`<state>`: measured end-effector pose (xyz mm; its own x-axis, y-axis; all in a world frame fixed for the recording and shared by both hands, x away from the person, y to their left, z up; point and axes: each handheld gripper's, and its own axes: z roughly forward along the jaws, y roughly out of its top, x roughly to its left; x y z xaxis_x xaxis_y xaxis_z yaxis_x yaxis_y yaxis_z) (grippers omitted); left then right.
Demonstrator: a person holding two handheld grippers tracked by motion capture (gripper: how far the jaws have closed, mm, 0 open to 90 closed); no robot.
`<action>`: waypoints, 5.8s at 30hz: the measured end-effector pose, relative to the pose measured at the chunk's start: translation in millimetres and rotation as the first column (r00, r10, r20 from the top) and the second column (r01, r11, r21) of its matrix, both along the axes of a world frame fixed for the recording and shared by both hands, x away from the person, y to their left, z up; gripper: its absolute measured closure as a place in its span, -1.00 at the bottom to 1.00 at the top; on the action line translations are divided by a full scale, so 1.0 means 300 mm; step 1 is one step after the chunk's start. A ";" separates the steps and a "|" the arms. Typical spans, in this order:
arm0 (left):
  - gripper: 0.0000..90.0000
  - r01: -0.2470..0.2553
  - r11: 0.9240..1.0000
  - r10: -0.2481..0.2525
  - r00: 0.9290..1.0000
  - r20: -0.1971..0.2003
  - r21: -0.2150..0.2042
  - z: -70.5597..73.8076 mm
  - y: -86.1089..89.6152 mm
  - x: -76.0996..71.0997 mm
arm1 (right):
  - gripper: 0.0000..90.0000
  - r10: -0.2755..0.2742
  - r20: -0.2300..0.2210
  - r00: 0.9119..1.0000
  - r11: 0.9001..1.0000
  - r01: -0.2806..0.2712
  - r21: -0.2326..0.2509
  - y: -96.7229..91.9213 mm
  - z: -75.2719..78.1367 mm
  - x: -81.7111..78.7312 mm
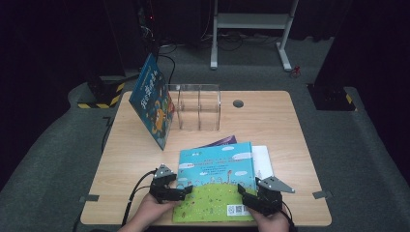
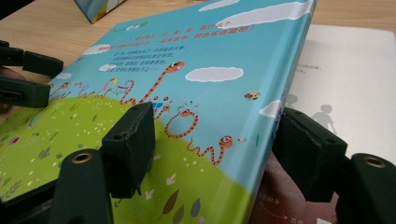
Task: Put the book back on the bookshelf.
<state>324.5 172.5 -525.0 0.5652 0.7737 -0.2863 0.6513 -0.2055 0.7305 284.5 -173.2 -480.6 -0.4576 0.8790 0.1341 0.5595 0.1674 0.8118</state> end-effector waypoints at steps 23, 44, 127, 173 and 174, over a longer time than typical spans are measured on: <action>-0.99 -0.017 1.000 0.016 1.000 -0.026 -0.023 0.000 0.015 0.014 | -0.30 0.018 0.082 0.997 0.999 -0.015 -0.028 0.016 0.026 -0.022; -1.00 0.032 0.987 -0.042 0.997 -0.061 -0.155 0.001 0.033 0.019 | -0.27 0.044 0.211 0.977 0.998 -0.034 -0.050 0.034 0.057 -0.059; 0.03 -0.152 0.970 0.220 0.883 0.414 -0.191 0.200 0.135 -0.189 | 0.12 0.034 0.465 0.885 0.999 -0.019 -0.036 0.086 0.117 -0.101; 0.14 -0.118 0.976 0.197 0.828 0.524 -0.180 0.192 0.121 -0.239 | 0.04 0.031 0.546 0.837 0.997 -0.062 0.039 0.052 0.138 -0.128; 0.14 -0.118 0.976 0.197 0.829 0.524 -0.180 0.192 0.121 -0.239 | 0.01 0.037 0.544 0.838 0.997 -0.069 0.038 0.054 0.140 -0.127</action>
